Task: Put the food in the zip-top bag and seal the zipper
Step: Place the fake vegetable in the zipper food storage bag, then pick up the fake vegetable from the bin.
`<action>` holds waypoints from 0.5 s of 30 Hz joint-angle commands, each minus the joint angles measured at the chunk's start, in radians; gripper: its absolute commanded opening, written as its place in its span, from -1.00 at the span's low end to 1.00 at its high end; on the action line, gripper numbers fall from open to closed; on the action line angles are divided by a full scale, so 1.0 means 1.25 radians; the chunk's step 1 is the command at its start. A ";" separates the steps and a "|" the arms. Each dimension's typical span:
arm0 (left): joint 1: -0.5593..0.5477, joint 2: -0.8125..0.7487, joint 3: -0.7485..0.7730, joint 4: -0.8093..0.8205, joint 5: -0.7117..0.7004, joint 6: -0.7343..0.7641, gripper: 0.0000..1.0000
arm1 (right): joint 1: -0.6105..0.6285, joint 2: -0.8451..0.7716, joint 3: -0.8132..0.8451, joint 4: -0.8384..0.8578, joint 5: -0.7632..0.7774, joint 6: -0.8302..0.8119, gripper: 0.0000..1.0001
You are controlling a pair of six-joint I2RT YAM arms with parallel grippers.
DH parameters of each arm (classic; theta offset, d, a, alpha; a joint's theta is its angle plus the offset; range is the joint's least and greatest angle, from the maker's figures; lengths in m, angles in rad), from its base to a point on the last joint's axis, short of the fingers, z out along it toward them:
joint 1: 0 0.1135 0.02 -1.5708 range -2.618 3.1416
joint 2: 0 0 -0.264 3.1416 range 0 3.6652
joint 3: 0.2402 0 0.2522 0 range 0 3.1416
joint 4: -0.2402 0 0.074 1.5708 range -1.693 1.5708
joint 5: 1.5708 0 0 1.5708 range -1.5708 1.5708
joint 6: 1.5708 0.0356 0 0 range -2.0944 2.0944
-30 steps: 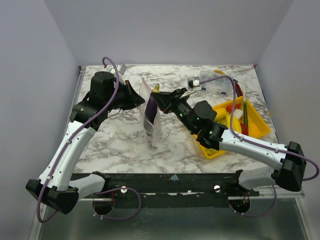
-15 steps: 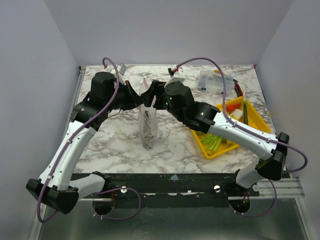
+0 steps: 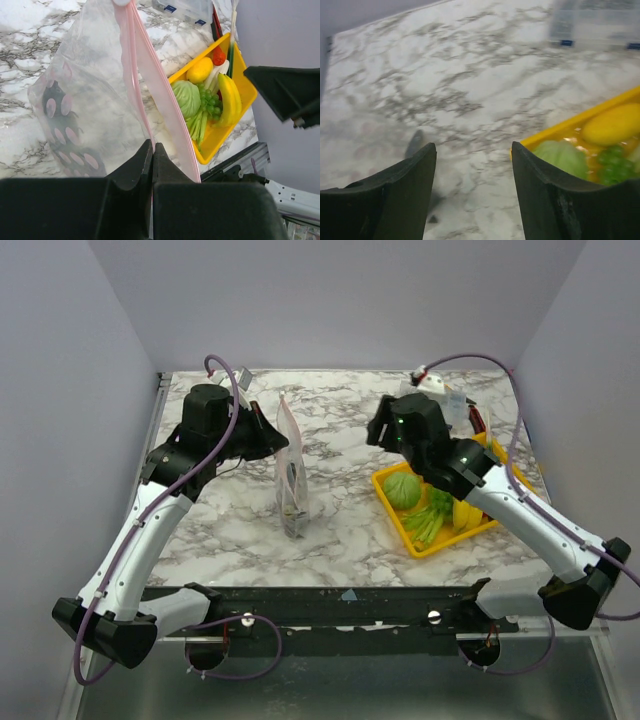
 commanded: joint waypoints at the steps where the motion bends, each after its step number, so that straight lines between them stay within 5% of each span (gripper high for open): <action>1: 0.000 -0.009 0.005 0.007 -0.026 0.008 -1.00 | -0.185 -0.090 -0.172 -0.043 -0.071 0.010 0.22; 10: 0.000 0.002 -0.011 0.008 0.000 0.054 -1.00 | -0.384 -0.095 -0.360 0.025 -0.103 0.048 0.13; 15: 0.000 0.009 -0.024 0.011 0.000 0.068 -1.00 | -0.392 -0.083 -0.393 0.069 -0.057 0.257 0.46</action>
